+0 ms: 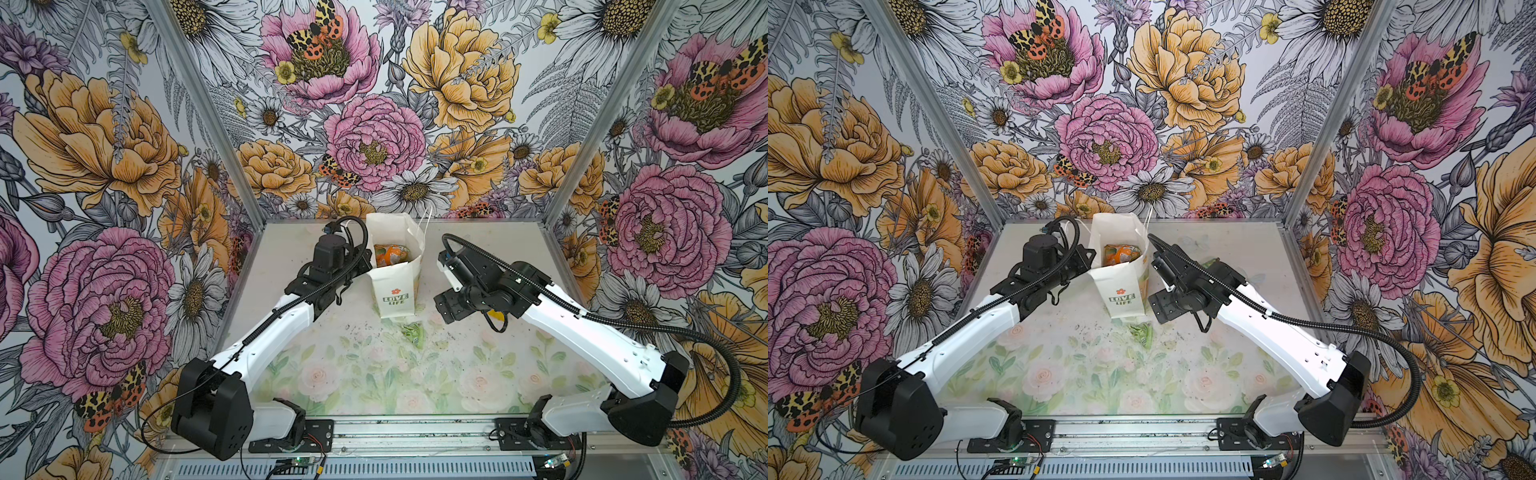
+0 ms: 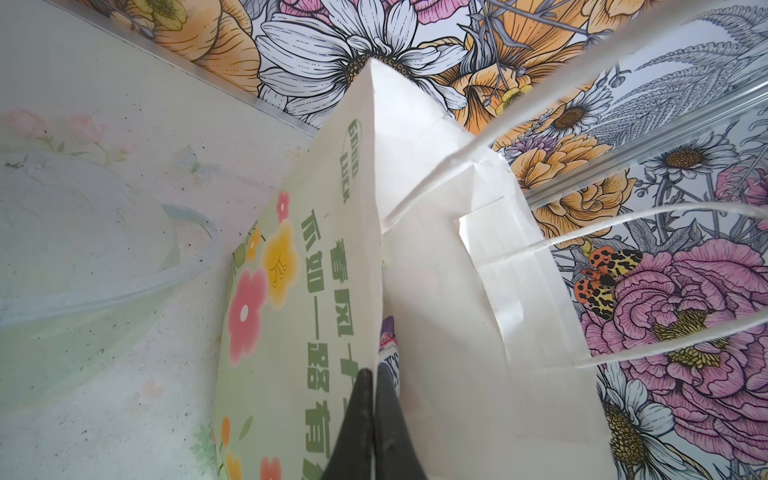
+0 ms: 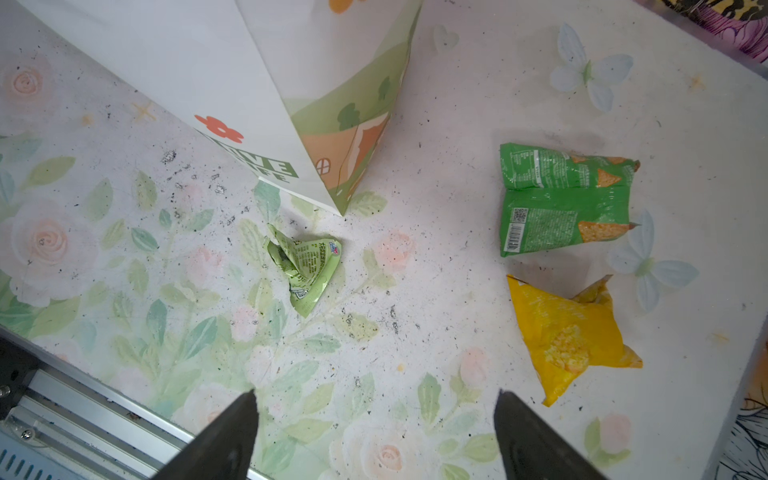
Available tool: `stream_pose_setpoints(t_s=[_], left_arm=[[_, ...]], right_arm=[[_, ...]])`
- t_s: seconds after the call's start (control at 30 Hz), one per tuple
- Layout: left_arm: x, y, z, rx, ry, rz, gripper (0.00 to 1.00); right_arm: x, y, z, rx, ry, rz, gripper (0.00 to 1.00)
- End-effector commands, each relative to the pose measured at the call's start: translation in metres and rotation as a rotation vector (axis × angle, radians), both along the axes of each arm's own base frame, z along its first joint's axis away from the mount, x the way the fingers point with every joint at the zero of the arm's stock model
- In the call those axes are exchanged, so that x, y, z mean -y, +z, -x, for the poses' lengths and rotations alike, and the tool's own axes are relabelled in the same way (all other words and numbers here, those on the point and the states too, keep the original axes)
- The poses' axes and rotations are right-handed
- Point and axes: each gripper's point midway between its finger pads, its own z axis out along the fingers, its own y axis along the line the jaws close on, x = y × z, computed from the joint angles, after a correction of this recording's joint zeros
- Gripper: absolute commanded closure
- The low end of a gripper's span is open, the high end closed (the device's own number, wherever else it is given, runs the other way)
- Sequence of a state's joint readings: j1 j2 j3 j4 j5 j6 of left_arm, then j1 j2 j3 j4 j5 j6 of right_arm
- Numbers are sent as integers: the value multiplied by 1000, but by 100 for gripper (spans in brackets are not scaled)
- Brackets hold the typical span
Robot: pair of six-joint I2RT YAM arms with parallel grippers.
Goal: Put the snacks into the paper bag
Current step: 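Withdraw the right gripper from the bag toward the small green packet, then lower the right gripper onto the small crumpled green packet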
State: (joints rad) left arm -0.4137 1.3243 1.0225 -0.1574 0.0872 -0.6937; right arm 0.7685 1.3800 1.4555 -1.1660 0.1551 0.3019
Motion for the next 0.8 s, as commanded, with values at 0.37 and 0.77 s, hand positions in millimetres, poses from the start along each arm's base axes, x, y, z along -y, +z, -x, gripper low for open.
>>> stream_pose_setpoints(t_s=[0.37,0.77], left_arm=[[0,8,-7,31,-2,16,100],[2,7,-7,27,-7,18,100]], right_arm=[[0,-20,-2,-58,-13,-58,8],[-11,-47,7,-147,33,-110,8]])
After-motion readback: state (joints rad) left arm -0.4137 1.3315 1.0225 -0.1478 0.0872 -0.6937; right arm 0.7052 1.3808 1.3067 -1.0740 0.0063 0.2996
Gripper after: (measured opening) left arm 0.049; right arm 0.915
